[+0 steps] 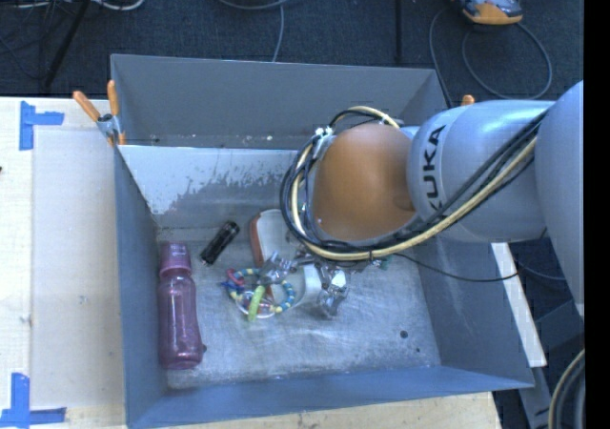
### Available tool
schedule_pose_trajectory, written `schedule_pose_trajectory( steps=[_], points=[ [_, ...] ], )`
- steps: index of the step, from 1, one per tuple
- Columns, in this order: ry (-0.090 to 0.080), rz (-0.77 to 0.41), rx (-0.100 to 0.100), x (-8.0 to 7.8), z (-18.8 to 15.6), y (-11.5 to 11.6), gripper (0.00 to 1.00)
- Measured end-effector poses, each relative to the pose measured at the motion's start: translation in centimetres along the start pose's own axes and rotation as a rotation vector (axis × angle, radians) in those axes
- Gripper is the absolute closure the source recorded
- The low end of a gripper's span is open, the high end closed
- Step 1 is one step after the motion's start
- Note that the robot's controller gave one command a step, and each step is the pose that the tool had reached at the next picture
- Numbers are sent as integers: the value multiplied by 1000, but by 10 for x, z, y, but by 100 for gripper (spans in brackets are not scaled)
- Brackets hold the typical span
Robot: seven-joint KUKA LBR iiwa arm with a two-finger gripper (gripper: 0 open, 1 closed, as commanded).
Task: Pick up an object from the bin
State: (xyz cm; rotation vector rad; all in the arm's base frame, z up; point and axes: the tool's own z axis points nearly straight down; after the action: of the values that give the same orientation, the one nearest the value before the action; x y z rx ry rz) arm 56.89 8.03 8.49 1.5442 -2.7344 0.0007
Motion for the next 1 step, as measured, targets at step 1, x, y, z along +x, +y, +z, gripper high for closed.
schedule_pose_trajectory(
  steps=[1],
  points=[
    [-4, 64, -9, -14, 8, 12, 100]
  ],
)
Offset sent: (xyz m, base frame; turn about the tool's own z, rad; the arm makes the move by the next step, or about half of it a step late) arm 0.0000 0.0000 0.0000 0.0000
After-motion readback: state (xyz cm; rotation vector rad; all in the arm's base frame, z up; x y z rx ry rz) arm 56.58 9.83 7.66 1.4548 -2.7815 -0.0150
